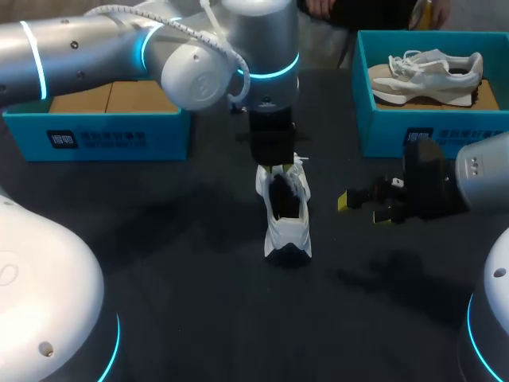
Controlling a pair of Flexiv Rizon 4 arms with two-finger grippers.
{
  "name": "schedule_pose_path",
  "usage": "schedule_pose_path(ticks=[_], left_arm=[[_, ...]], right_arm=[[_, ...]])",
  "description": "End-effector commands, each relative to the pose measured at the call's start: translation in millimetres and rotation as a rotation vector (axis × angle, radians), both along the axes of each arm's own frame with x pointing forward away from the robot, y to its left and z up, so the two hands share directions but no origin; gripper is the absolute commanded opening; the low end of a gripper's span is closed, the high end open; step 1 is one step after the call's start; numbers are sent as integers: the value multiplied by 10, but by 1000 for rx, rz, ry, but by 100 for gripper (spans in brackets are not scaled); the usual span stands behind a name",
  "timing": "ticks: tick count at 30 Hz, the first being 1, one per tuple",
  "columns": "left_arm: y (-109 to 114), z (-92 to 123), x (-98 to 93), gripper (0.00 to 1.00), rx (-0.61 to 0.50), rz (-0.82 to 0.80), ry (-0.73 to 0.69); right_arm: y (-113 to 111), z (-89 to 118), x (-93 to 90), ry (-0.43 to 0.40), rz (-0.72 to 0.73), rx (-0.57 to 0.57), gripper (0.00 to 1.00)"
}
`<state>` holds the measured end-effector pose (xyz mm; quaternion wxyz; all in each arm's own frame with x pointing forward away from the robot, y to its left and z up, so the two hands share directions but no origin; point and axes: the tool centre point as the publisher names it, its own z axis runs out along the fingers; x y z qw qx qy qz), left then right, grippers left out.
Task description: Take the shoe out of the shoebox, open the shoe tongue, remove and reinsert the insole, then place the shoe into the shoebox
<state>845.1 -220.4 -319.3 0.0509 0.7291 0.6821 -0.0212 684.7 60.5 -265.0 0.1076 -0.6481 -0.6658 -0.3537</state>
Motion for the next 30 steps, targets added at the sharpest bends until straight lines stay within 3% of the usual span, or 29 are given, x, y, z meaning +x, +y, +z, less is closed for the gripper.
schedule_pose_path(ticks=[1,5,13,17,23,30], left_arm=[[-4,4,-76,29,-3,-6,-2],[24,59,-131,29,-7,-16,-9],[-36,129,75,29,-1,-3,-34],[-99,129,87,33,-3,-3,-34],[-169,60,-34,31,-2,-31,-10],[-56,-12,-183,30,15,-34,15]], right_arm=[[4,0,-18,-2,-2,0,100],[4,0,-18,-2,-2,0,100],[4,0,-18,-2,-2,0,100],[4,0,-18,-2,-2,0,100],[4,0,-18,-2,-2,0,100],[4,0,-18,-2,-2,0,100]])
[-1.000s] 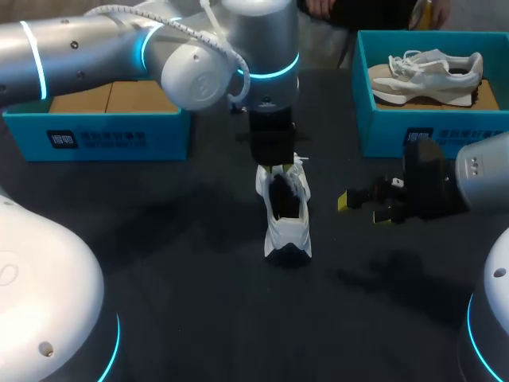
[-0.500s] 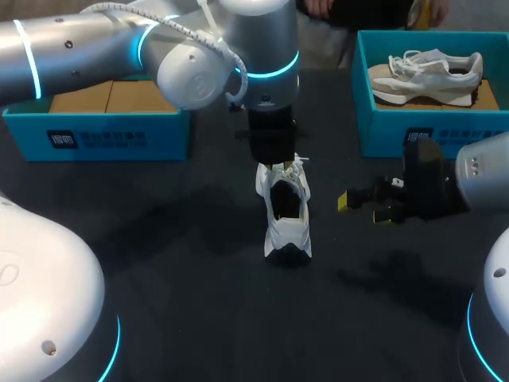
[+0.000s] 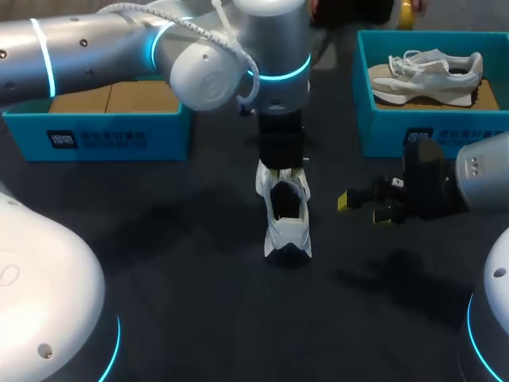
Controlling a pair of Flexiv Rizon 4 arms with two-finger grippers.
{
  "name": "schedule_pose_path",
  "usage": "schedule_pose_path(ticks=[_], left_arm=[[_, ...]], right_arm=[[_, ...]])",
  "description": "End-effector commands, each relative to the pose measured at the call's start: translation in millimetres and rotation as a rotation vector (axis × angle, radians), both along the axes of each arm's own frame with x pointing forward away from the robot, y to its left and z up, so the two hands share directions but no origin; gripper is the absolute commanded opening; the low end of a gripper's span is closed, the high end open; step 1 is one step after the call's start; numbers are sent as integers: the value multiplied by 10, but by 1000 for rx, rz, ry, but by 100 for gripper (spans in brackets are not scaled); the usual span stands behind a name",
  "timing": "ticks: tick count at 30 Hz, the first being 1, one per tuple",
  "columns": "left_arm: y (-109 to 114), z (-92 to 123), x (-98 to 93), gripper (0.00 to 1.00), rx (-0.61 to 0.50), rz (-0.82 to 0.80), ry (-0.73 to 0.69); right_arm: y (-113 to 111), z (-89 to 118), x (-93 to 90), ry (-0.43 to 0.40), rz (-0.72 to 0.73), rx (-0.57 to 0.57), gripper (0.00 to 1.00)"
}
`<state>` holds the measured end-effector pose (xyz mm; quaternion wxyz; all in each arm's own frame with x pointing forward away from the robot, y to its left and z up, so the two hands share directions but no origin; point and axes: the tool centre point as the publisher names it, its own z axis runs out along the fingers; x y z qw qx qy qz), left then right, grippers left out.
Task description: Take the shoe out of the shoebox, open the shoe tongue, remove and reinsert the insole, then place the shoe into the shoebox
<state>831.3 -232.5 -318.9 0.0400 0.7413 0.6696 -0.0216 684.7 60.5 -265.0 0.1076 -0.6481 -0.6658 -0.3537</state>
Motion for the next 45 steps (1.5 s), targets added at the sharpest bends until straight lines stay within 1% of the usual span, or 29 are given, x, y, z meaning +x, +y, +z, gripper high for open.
schedule_pose_path(ticks=[1,3,6,8,11,13,16,18,23,25,26,28,30,32,35,37,40,42,44,45], left_arm=[[87,-27,-67,29,3,4,5],[121,-43,-102,31,7,14,15],[154,-58,-137,31,17,24,19],[160,-27,-146,29,21,41,17],[139,57,-115,28,5,65,20],[114,77,-97,26,2,70,18],[65,47,-127,26,11,80,26],[50,12,-166,24,16,86,35],[63,-56,-239,22,26,120,61],[75,-59,-257,20,27,141,64],[81,-51,-270,21,23,157,71],[92,-4,-294,21,16,199,76],[105,65,-312,24,1,274,80],[120,129,-327,24,-11,364,84],[156,209,-362,26,-39,493,49],[182,252,-390,29,-63,560,61],[206,267,-443,31,-47,625,60],[229,261,-467,31,-23,679,25],[275,275,-467,27,-16,750,36],[308,291,-459,20,-25,776,48]], right_arm=[[4,0,-18,-2,-2,0,100],[4,0,-18,-2,-2,0,100],[4,0,-18,-2,-2,0,100],[4,0,-18,-2,-2,0,100],[4,0,-18,-2,-2,0,100],[4,0,-18,-2,-2,0,100],[4,0,-18,-2,-2,0,100],[4,0,-18,-2,-2,0,100],[4,0,-18,-2,-2,0,100],[4,0,-18,-2,-2,0,100],[4,0,-18,-2,-2,0,100],[4,0,-18,-2,-2,0,100],[4,0,-18,-2,-2,0,100],[4,0,-18,-2,-2,0,100],[4,0,-18,-2,-2,0,100],[4,0,-18,-2,-2,0,100],[4,0,-18,-2,-2,0,100],[4,0,-18,-2,-2,0,100],[4,0,-18,-2,-2,0,100],[4,0,-18,-2,-2,0,100]])
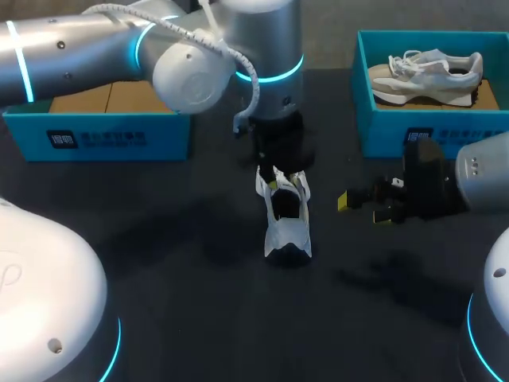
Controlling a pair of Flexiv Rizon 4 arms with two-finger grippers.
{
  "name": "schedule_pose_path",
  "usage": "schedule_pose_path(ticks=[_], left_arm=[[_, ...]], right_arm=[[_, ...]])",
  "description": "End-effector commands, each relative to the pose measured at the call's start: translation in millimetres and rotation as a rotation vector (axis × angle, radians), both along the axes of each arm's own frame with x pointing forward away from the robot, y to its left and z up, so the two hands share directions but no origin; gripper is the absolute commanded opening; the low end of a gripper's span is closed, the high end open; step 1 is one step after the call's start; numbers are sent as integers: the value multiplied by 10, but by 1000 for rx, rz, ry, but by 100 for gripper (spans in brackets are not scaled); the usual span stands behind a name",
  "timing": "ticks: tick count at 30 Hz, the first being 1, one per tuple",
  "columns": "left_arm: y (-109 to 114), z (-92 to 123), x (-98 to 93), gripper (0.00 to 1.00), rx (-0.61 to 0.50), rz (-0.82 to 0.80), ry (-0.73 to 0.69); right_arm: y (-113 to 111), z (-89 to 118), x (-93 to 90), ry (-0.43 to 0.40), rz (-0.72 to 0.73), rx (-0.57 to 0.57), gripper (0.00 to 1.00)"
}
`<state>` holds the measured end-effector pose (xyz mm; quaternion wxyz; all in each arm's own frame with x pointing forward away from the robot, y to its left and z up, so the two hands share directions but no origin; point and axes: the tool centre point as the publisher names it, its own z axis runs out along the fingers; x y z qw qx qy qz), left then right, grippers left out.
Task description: Take the shoe out of the shoebox, open the shoe tongue, remove and reinsert the insole, then place the shoe into the shoebox
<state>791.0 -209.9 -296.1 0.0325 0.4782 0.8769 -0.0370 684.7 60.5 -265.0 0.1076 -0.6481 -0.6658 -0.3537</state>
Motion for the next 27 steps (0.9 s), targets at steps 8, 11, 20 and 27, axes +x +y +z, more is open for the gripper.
schedule_pose_path(ticks=[8,11,20,27], left_arm=[[162,134,-172,43,-47,209,17],[212,168,-192,48,-49,262,13],[356,271,-233,43,-59,368,16],[356,271,-233,67,-59,368,16]], right_arm=[[4,0,-18,-2,-2,0,100],[4,0,-18,-2,-2,0,100],[4,0,-18,-2,-2,0,100],[4,0,-18,-2,-2,0,100]])
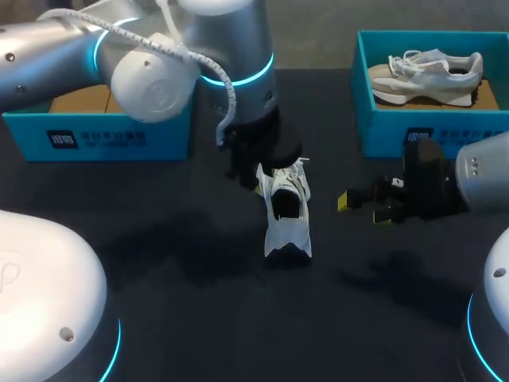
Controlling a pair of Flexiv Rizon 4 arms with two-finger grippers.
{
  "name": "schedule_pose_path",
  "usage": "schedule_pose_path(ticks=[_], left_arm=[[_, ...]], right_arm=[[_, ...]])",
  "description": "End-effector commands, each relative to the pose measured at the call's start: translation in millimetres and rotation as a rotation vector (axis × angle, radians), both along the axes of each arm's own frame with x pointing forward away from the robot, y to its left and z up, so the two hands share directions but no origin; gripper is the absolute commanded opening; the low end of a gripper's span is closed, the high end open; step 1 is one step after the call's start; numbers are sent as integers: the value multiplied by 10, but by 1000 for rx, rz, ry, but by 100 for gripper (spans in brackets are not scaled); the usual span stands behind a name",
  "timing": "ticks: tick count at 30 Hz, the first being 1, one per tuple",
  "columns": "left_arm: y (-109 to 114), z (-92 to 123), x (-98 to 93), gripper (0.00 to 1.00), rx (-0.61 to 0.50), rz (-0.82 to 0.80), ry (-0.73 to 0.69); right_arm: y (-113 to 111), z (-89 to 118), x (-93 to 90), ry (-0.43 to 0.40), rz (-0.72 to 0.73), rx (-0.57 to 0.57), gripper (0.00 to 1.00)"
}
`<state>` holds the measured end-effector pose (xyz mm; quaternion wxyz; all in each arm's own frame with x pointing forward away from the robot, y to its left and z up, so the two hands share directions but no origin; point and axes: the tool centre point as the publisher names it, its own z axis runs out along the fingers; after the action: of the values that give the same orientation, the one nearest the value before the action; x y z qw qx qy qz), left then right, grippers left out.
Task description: Take the shoe out of the shoebox, open the shoe tongue, remove and reinsert the insole, then place the shoe into the shoebox
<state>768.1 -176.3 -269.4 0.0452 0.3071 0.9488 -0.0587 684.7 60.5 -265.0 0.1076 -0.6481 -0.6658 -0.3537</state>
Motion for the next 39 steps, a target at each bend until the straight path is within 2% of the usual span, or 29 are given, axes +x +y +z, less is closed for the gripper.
schedule_pose_path(ticks=[1,2,3,4,5,6,7,9,10,12,13,14,15,17,20,21,22,23,25,26,32,35,39], left_arm=[[19,4,-3,80,-3,-2,-1],[19,4,-3,98,-3,-2,-1],[19,4,-3,98,-3,-2,-1],[19,4,-3,88,-3,-2,-1],[19,4,-3,54,-3,-2,-1],[19,4,-3,50,-3,-2,-1],[19,4,-3,55,-3,-2,-1],[19,4,-3,53,-3,-2,-1],[19,4,-3,59,-3,-2,-1],[19,4,-3,59,-3,-2,-1],[18,1,-11,67,-12,34,1],[18,0,-23,65,-12,75,12],[20,-4,-34,47,0,126,5],[4,-13,-79,40,-6,216,10],[-34,-38,-140,43,-7,303,11],[-42,-48,-152,48,-5,324,8],[-56,-68,-183,60,-12,360,7],[-70,-81,-200,60,-9,369,11],[-113,-122,-248,76,-18,403,16],[-135,-147,-268,79,-27,417,24],[-282,-278,-417,83,-22,394,51],[-363,-362,-485,98,-10,373,45],[-426,-514,-512,96,-3,373,45]], right_arm=[[4,0,-18,-2,-2,0,100],[4,0,-18,-2,-2,0,100],[4,0,-18,-2,-2,0,100],[4,0,-18,-2,-2,0,100],[4,0,-18,-2,-2,0,100],[4,0,-18,-2,-2,0,100],[4,0,-18,-2,-2,0,100],[4,0,-18,-2,-2,0,100],[4,0,-18,-2,-2,0,100],[4,0,-18,-2,-2,0,100],[4,0,-18,-2,-2,0,100],[4,0,-18,-2,-2,0,100],[4,0,-18,-2,-2,0,100],[4,0,-18,-2,-2,0,100],[4,0,-18,-2,-2,0,100],[4,0,-18,-2,-2,0,100],[4,0,-18,-2,-2,0,100],[4,0,-18,-2,-2,0,100],[4,0,-18,-2,-2,0,100],[4,0,-18,-2,-2,0,100],[4,0,-18,-2,-2,0,100],[4,0,-18,-2,-2,0,100],[4,0,-18,-2,-2,0,100]])
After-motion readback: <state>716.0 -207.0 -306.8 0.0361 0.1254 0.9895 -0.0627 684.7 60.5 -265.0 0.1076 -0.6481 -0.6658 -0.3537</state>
